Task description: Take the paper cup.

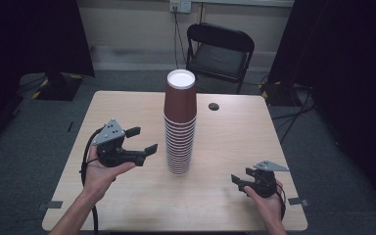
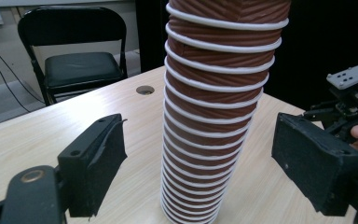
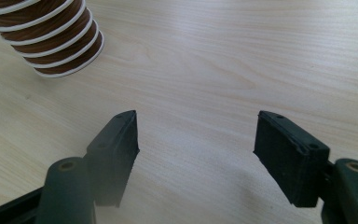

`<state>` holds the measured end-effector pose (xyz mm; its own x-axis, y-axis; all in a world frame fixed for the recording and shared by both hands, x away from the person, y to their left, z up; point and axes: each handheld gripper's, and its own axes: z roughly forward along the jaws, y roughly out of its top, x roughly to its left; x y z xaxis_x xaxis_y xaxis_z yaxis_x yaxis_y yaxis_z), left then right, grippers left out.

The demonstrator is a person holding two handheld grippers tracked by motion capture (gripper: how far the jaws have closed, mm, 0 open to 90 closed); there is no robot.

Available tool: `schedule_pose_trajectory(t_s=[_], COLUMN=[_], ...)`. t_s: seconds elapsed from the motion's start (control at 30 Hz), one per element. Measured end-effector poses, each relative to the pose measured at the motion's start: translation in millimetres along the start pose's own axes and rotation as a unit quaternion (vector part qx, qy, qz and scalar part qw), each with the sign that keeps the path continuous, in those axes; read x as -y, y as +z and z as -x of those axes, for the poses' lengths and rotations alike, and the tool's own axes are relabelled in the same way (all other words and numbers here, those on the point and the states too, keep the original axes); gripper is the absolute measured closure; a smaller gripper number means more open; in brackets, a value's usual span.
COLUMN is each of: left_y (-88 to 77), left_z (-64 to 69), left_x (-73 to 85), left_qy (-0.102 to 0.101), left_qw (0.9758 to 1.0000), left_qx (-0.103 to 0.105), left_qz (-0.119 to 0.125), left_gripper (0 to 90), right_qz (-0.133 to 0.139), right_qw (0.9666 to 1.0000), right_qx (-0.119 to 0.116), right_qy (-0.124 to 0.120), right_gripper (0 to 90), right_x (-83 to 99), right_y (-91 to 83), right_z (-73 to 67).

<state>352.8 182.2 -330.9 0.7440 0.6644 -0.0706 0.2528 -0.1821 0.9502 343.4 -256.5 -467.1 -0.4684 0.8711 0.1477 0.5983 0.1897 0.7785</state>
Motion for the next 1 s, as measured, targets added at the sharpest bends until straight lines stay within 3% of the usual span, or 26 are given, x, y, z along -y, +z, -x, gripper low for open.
schedule_pose_trajectory(t_s=[0.07, 0.17, 0.23, 0.3, 0.43, 0.5, 0.6, 0.77, 1.0], left_y=[-0.3, 0.7, 1.2, 1.8, 4.6, 6.2, 7.2, 13.1, 19.7], left_z=[1.8, 5.3, 9.9, 10.6, 9.1, 7.4, 7.7, 10.4, 16.0], left_x=[-5.0, -12.7, -20.8, -23.6, -37.0, -45.3, -50.7, -63.6, -78.6], left_qy=[0.004, 0.005, 0.021, 0.024, 0.015, -0.003, -0.005, 0.017, 0.025], left_qw=[1.0, 0.9998, 0.9996, 0.9995, 0.9995, 0.9993, 0.9991, 0.9991, 0.9987], left_qx=[-0.006, 0.021, 0.018, 0.019, 0.027, 0.032, 0.03, 0.031, 0.032], left_qz=[0.001, -0.001, -0.002, 0.0, 0.011, 0.021, 0.028, 0.024, 0.032], left_gripper=[17.9, 17.9, 17.8, 17.8, 17.8, 15.0, 15.4, 15.6, 17.1], right_qz=[0.001, 0.003, 0.004, 0.003, -0.001, 0.002, 0.008, 0.013, 0.019], right_qw=[1.0, 1.0, 1.0, 1.0, 1.0, 1.0, 0.9999, 0.9999, 0.9997], right_qx=[0.0, -0.003, -0.006, -0.005, -0.005, -0.005, -0.007, -0.009, -0.01], right_qy=[-0.001, -0.001, -0.001, -0.001, 0.001, 0.001, -0.001, -0.003, -0.008], right_gripper=[30.0, 30.0, 30.0, 30.0, 29.9, 30.0, 29.8, 28.5, 28.3], right_x=[-0.1, -0.1, -0.2, -0.1, -0.1, -0.1, -0.2, -0.3, -0.7], right_y=[0.2, 0.0, -0.2, 0.0, 0.3, -0.2, -0.9, -2.0, -2.1], right_z=[-0.2, -0.8, -1.1, -1.1, -0.8, -0.6, -0.9, -1.5, -2.7])
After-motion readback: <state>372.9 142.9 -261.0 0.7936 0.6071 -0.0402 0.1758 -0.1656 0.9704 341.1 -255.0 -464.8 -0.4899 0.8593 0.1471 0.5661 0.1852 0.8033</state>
